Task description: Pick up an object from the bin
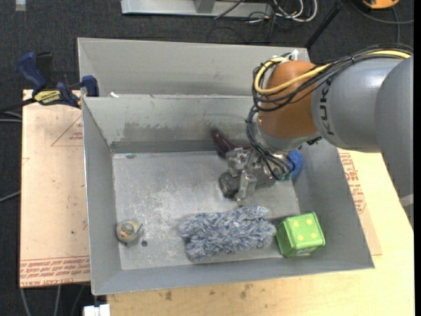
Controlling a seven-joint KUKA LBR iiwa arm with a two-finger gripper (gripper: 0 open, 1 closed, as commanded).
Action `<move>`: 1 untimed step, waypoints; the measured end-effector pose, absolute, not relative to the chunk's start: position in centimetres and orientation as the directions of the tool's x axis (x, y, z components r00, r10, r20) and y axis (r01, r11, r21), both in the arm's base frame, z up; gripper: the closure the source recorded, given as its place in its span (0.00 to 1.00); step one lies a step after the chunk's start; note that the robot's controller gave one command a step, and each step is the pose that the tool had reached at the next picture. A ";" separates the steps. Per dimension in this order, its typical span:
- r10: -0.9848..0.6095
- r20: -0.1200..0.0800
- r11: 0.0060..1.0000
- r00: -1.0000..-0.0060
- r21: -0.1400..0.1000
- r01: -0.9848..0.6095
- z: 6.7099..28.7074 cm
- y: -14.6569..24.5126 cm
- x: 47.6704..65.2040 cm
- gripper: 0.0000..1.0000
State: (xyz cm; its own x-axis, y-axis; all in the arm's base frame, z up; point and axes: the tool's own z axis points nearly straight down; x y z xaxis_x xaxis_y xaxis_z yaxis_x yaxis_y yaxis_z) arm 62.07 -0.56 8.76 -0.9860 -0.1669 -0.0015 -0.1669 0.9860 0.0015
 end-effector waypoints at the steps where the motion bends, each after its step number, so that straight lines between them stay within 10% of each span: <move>1: -0.167 -0.002 0.986 -0.986 0.001 -0.167 8.8 -0.6 62.1 1.00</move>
Offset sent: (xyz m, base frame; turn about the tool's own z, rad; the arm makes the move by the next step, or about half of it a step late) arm 0.0000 0.0000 0.0000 0.0000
